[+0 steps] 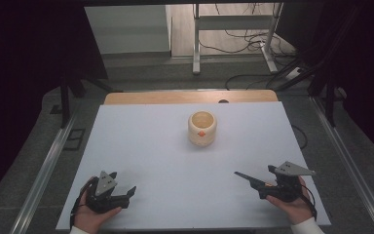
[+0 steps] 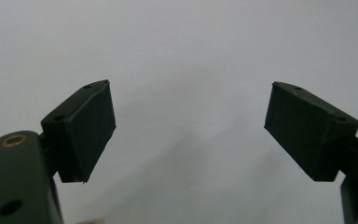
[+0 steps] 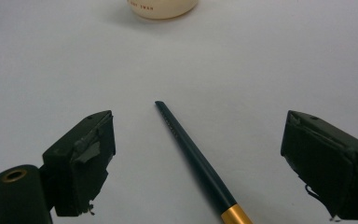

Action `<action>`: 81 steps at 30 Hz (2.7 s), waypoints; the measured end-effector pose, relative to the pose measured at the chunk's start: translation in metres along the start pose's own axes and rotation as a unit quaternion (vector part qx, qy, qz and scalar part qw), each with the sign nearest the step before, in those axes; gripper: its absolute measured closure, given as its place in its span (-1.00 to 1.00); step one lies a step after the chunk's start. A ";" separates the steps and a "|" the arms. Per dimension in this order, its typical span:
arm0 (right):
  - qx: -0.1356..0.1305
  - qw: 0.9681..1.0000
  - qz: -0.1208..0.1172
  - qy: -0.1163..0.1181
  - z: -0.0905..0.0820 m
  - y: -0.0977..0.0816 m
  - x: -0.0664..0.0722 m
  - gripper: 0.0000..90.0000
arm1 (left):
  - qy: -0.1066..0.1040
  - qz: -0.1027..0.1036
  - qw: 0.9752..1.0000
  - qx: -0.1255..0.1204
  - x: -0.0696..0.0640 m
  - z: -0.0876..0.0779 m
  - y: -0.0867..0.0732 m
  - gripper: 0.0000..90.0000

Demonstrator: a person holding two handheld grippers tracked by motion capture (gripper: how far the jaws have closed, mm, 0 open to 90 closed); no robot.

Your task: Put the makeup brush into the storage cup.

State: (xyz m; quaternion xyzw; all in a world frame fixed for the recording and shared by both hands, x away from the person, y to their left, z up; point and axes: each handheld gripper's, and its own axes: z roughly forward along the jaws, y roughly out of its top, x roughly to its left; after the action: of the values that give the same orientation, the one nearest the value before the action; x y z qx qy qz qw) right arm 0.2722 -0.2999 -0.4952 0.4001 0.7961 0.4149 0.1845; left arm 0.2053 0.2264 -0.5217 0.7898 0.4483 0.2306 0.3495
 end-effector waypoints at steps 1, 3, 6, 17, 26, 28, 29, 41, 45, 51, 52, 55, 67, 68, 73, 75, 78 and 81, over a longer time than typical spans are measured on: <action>0.001 1.000 0.001 0.000 0.000 0.000 0.000 -0.77 | 0.000 0.000 1.000 0.000 0.000 0.000 0.000 -0.63; 0.002 1.000 0.001 0.000 0.001 0.000 0.000 -0.77 | 0.000 0.000 1.000 -0.001 0.001 0.000 0.000 -0.63; 0.002 1.000 0.001 -0.001 0.001 0.000 0.000 -0.77 | 0.000 -0.001 1.000 -0.001 0.001 0.000 0.000 -0.63; 0.005 1.000 -0.004 -0.002 -0.003 0.003 -0.003 -0.78 | 0.001 0.001 1.000 0.001 0.000 0.000 0.000 -0.63; 0.016 1.000 -0.014 0.000 -0.007 0.009 -0.003 -0.76 | 0.001 -0.001 1.000 0.000 -0.001 0.000 0.001 -0.63; 0.016 1.000 -0.015 0.000 -0.007 0.010 -0.003 -0.76 | 0.001 0.000 1.000 0.000 -0.001 0.000 0.001 -0.63; 0.017 1.000 -0.016 0.000 -0.007 0.010 -0.003 -0.76 | 0.001 0.000 1.000 0.001 -0.001 0.000 0.001 -0.63; 0.037 0.999 -0.021 -0.001 -0.009 0.016 -0.010 -0.74 | 0.001 0.003 1.000 0.004 -0.001 0.002 0.001 -0.64; 0.044 0.999 -0.023 -0.003 -0.013 0.022 -0.014 -0.75 | 0.000 0.004 1.000 0.003 -0.001 0.002 0.001 -0.64; 0.054 0.998 -0.029 -0.003 -0.017 0.034 -0.018 -0.74 | -0.002 0.005 1.000 0.002 -0.001 0.003 0.003 -0.64; 0.058 0.998 -0.033 -0.001 -0.017 0.036 -0.018 -0.73 | -0.002 0.006 1.000 0.002 -0.001 0.003 0.003 -0.64; 0.082 0.995 -0.050 0.021 -0.016 0.040 -0.020 -0.76 | -0.003 0.007 1.000 0.001 -0.001 0.003 0.003 -0.64; 0.182 0.976 -0.110 0.036 0.002 0.049 -0.020 -0.70 | -0.003 0.007 1.000 0.002 -0.001 0.003 0.004 -0.64; 0.202 0.971 -0.119 0.040 0.006 0.051 -0.021 -0.71 | -0.003 0.008 1.000 0.002 -0.001 0.003 0.004 -0.64; 0.233 0.962 -0.134 0.046 0.013 0.054 -0.020 -0.75 | -0.003 0.008 1.000 0.002 -0.002 0.004 0.004 -0.64; 0.247 0.957 -0.141 0.048 0.017 0.055 -0.018 -0.75 | -0.003 0.008 1.000 0.002 -0.002 0.004 0.004 -0.64; 0.261 0.953 -0.144 0.052 0.020 0.054 -0.017 -0.75 | -0.004 0.008 1.000 0.002 -0.002 0.004 0.004 -0.64; 0.287 0.944 -0.154 0.060 0.026 0.053 -0.014 -0.71 | -0.004 0.011 1.000 0.005 -0.001 0.003 0.004 -0.64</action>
State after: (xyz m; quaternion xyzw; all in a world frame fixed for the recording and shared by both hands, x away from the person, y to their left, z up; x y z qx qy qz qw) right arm 0.3225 -0.2804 -0.4683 0.2831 0.9429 0.1586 0.0753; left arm 0.2089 0.2227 -0.5213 0.7973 0.4392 0.2291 0.3448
